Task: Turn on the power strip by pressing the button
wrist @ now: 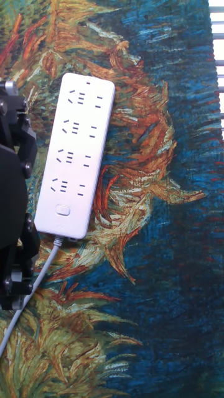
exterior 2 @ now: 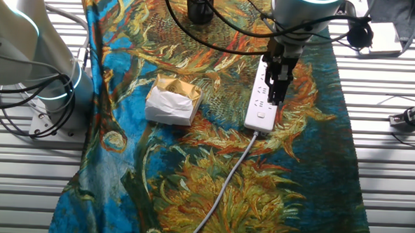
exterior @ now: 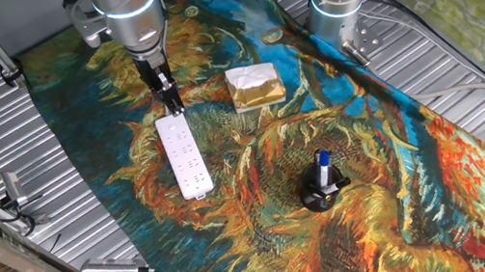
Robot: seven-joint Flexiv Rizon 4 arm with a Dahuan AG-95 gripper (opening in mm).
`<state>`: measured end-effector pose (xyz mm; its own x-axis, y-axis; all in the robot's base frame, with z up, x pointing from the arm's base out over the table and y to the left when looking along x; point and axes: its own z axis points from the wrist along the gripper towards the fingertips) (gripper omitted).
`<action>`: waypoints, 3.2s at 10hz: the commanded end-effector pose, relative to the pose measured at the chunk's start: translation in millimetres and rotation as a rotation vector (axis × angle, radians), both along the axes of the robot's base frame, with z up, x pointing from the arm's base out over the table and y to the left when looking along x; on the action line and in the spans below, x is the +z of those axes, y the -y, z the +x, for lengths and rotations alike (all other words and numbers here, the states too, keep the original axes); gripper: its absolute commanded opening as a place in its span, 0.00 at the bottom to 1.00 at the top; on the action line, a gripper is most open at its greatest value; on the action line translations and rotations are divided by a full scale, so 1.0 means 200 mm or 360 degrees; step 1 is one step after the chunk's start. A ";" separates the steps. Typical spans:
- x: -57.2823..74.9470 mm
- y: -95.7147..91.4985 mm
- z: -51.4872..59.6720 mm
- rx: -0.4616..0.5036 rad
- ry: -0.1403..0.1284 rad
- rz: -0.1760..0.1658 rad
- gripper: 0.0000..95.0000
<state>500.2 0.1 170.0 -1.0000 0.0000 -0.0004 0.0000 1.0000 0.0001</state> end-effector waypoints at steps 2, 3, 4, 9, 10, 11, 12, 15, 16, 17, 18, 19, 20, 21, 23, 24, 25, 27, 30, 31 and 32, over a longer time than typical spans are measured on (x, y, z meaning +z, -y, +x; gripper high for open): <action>0.00 0.00 0.00 0.0475 -0.0200 0.0189 0.00; 0.01 0.00 0.00 0.0473 -0.0201 0.0188 0.00; 0.01 0.00 0.00 0.0473 -0.0203 0.0188 0.00; 0.02 -0.01 0.00 0.0475 -0.0204 0.0190 0.00; 0.02 -0.01 -0.01 0.0477 -0.0204 0.0191 0.00; 0.02 -0.01 -0.01 0.0484 -0.0204 0.0192 0.00; 0.02 -0.01 -0.01 0.0490 -0.0203 0.0195 0.00; 0.02 -0.01 0.00 0.0490 -0.0202 0.0203 0.00; 0.03 -0.01 0.01 0.0494 -0.0202 0.0210 0.00; 0.03 -0.02 0.03 0.0502 -0.0207 0.0209 0.00; 0.04 -0.03 0.08 0.0517 -0.0226 0.0211 0.00; 0.05 -0.03 0.13 0.0528 -0.0238 0.0214 0.00; 0.05 -0.04 0.16 0.0534 -0.0250 0.0220 0.00; 0.06 -0.05 0.20 0.0538 -0.0259 0.0223 0.00; 0.05 -0.07 0.26 0.0555 -0.0268 0.0218 0.00; 0.03 -0.08 0.28 0.0554 -0.0269 0.0220 0.00; 0.02 -0.10 0.30 0.0550 -0.0270 0.0217 0.00; -0.04 -0.12 0.32 0.0548 -0.0337 0.0220 0.00; -0.18 -0.09 0.35 0.0612 -0.0385 0.0258 0.00; -0.20 -0.09 0.35 0.0620 -0.0398 0.0262 0.00; -0.22 -0.09 0.35 0.0625 -0.0423 0.0271 0.00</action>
<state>568.9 17.2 125.7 -0.8915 -0.3981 0.2160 -0.3554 0.9105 0.2114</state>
